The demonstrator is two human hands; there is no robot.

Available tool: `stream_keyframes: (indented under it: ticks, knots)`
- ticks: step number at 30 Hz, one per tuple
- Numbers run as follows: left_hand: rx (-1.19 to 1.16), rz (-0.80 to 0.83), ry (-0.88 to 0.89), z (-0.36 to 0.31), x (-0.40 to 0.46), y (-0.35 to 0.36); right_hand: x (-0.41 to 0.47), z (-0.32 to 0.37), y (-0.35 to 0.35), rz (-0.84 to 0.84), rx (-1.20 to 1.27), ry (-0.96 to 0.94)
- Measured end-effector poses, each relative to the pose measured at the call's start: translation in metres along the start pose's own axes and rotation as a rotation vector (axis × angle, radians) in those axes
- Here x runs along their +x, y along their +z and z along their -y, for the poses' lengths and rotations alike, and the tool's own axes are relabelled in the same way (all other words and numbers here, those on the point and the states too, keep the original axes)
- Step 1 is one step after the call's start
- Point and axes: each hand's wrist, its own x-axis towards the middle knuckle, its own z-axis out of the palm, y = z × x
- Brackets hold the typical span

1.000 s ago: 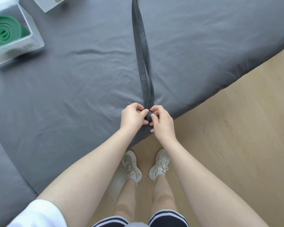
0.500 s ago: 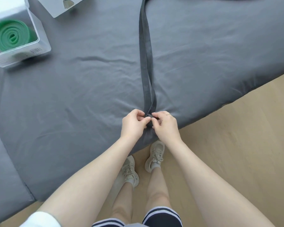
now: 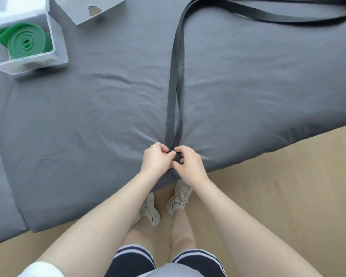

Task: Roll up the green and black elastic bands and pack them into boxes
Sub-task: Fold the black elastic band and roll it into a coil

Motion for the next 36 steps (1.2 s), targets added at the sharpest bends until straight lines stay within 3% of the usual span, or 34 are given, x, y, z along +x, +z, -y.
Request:
stream_keyframes:
  ticks: [10, 19, 29, 34, 36]
  knots:
    - [0.061, 0.011, 0.052, 0.003, -0.003, -0.009, -0.007, 0.007, 0.012, -0.133, 0.079, 0.03]
    - [-0.111, 0.197, 0.079, 0.012, -0.003, -0.024, -0.008, 0.012, 0.009, -0.123, -0.061, -0.079]
    - [-0.187, 0.38, 0.127, 0.021, 0.001, -0.041, 0.018, 0.024, -0.001, -0.052, -0.111, -0.05]
    - [-0.05, 0.241, 0.19, 0.017, 0.01, -0.037, 0.024, 0.03, -0.001, -0.173, 0.098, 0.084]
    - [-0.015, 0.179, 0.199, 0.011, 0.015, -0.034, 0.03, 0.032, 0.003, -0.209, 0.025, 0.084]
